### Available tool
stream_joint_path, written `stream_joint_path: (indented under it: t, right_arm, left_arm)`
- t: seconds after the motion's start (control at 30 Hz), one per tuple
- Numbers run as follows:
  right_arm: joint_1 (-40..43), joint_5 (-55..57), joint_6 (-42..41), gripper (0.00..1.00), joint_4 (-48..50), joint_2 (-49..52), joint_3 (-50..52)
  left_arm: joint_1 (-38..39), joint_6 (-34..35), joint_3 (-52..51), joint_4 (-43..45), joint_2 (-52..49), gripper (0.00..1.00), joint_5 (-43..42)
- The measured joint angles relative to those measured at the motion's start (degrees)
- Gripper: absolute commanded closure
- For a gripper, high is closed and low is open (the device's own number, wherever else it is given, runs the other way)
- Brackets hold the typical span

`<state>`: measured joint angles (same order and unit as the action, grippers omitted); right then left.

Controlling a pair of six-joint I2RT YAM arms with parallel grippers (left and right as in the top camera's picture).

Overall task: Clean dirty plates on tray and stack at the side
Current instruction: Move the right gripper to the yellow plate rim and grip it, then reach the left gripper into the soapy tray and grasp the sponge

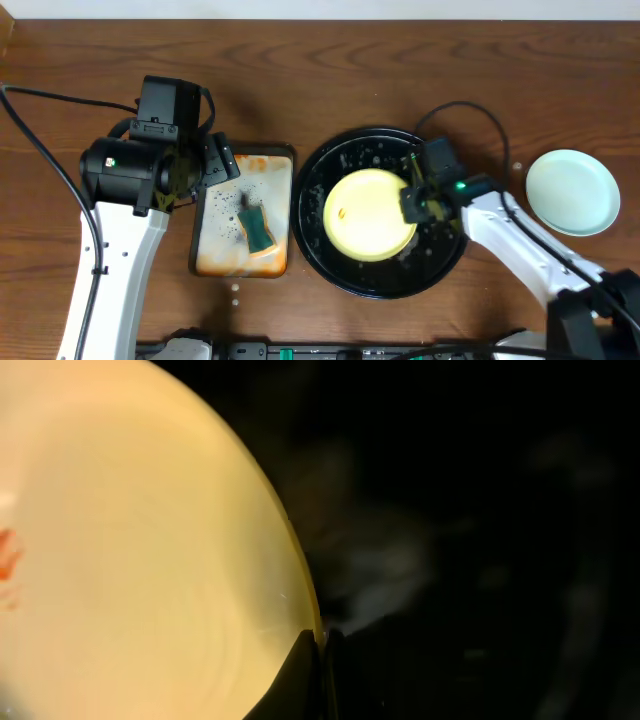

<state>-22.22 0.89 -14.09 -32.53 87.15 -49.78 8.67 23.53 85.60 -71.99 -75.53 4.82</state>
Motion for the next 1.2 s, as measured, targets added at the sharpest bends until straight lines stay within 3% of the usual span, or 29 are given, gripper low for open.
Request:
stream_joint_path:
  t: [0.43, 0.57, 0.6, 0.7, 0.77, 1.2]
  right_arm:
    - [0.9, 8.4, 0.5, 0.99, 0.2, 0.0, 0.0]
    - [0.9, 8.6, 4.5, 0.98, 1.6, 0.5, 0.0]
    - [0.9, 8.5, 5.8, 0.94, 1.9, 0.5, 0.0]
    - [0.9, 7.8, 8.6, 0.54, 1.4, 0.5, 0.0]
    - [0.9, 7.5, 8.2, 0.41, -0.4, 0.5, 0.0]
    - [6.2, 1.1, -2.9, 0.62, -0.2, 3.5, 0.0]
  left_arm:
    - [0.0, 0.0, 0.0, 0.0, 0.0, 0.14, 0.0]
    - [0.0, 0.0, 0.0, 0.9, 0.0, 0.14, 0.0]
    - [0.0, 0.0, 0.0, 1.3, 0.0, 0.14, 0.0]
    - [0.0, 0.0, 0.0, 1.8, 0.0, 0.14, 0.0]
    - [0.0, 0.0, 0.0, 1.8, 0.0, 0.14, 0.0]
    - [0.0, 0.0, 0.0, 0.3, -0.5, 0.14, -1.6]
